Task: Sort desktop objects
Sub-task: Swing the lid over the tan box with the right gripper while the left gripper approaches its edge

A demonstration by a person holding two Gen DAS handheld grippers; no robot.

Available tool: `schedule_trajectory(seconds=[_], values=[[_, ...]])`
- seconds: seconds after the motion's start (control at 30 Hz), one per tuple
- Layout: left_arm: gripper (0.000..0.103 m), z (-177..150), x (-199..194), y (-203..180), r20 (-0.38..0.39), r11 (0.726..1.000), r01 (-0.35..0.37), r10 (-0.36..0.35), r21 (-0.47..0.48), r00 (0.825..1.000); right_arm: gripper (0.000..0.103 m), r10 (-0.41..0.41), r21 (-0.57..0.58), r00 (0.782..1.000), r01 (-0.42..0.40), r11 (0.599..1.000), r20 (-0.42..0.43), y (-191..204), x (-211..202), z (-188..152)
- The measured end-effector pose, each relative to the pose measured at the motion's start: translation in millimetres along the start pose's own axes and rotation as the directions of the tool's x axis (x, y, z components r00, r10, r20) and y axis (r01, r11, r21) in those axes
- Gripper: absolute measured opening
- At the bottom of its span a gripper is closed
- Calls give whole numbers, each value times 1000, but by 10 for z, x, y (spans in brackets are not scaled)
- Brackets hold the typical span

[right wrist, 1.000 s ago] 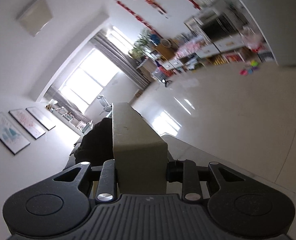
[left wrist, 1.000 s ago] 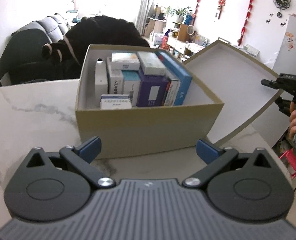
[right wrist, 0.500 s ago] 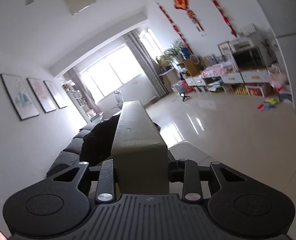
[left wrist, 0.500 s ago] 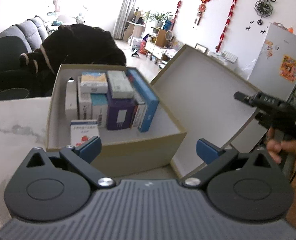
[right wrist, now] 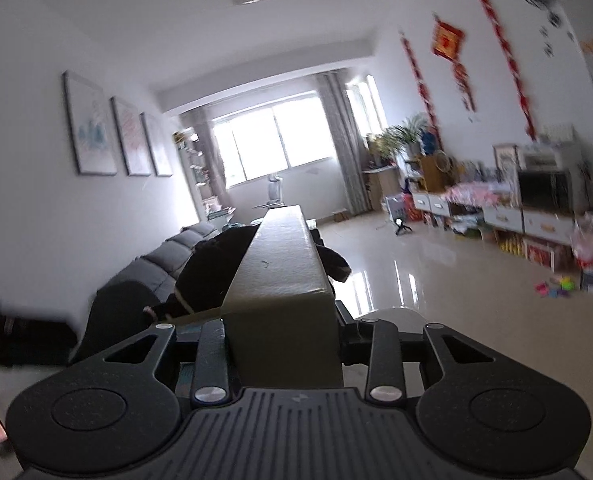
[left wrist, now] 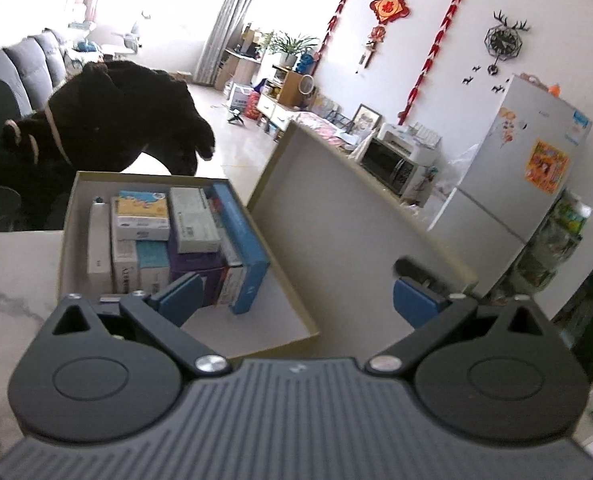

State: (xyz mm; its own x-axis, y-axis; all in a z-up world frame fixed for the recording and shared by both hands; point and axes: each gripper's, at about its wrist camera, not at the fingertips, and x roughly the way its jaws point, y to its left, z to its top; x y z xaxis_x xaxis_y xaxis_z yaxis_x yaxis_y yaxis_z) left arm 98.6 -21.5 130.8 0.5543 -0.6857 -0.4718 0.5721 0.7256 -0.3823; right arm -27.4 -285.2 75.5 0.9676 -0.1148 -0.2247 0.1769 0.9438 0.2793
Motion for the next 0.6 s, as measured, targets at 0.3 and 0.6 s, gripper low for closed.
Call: schedule_trajectory(seconds=[0.3, 0.6], values=[[103, 298, 211, 54, -46, 989, 88, -94, -120, 994, 37, -10, -134, 1000, 13, 991, 21, 372, -15, -110], [102, 520, 442, -158, -108, 994, 77, -85, -81, 990, 40, -14, -237, 999, 25, 971, 50, 601, -87, -277]])
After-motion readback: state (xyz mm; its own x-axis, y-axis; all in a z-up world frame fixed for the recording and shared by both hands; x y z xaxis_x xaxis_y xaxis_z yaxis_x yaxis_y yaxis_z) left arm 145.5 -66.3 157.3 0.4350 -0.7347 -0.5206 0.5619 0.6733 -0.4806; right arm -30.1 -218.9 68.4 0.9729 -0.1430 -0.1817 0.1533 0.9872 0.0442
